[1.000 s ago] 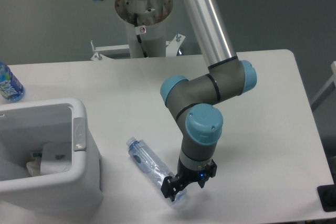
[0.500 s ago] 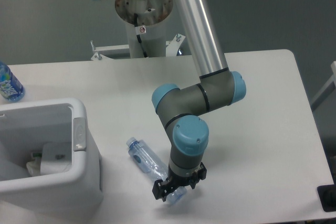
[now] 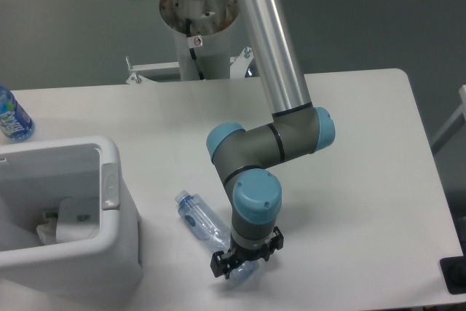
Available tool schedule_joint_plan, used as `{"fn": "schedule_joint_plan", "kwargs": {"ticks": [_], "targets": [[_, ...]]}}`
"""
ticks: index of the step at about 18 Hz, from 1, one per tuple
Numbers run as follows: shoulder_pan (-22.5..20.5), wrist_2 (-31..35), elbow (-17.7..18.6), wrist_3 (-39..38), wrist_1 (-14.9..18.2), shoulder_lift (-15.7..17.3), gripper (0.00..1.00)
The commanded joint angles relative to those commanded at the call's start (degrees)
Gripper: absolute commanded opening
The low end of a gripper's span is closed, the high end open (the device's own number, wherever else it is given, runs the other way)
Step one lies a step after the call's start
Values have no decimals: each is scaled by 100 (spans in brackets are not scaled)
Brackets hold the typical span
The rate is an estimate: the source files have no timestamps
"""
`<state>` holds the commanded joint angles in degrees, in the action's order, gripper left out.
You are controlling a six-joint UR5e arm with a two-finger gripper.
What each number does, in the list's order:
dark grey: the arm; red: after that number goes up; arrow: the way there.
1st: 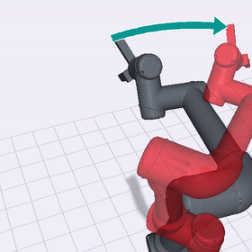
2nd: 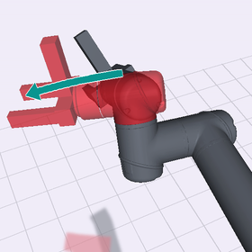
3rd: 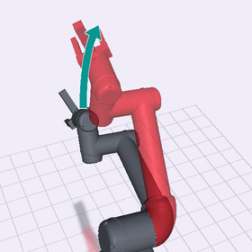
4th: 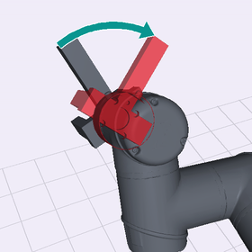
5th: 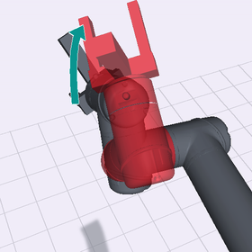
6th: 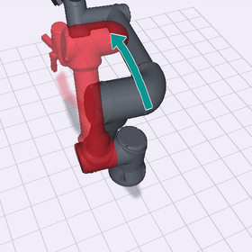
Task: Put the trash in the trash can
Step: 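Close the gripper on the bottle's bottom end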
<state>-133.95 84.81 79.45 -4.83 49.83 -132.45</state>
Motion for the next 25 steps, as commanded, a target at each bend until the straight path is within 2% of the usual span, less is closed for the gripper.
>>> {"fn": "schedule_joint_plan", "kwargs": {"ticks": [3,19,22,25], "targets": [[0,0,0,0,9,17,63],[0,-9,70,88,9,246,58],[-9,-18,-35,210,-26,474,58],[-201,-70,-202,360,-18,1000,58]]}}
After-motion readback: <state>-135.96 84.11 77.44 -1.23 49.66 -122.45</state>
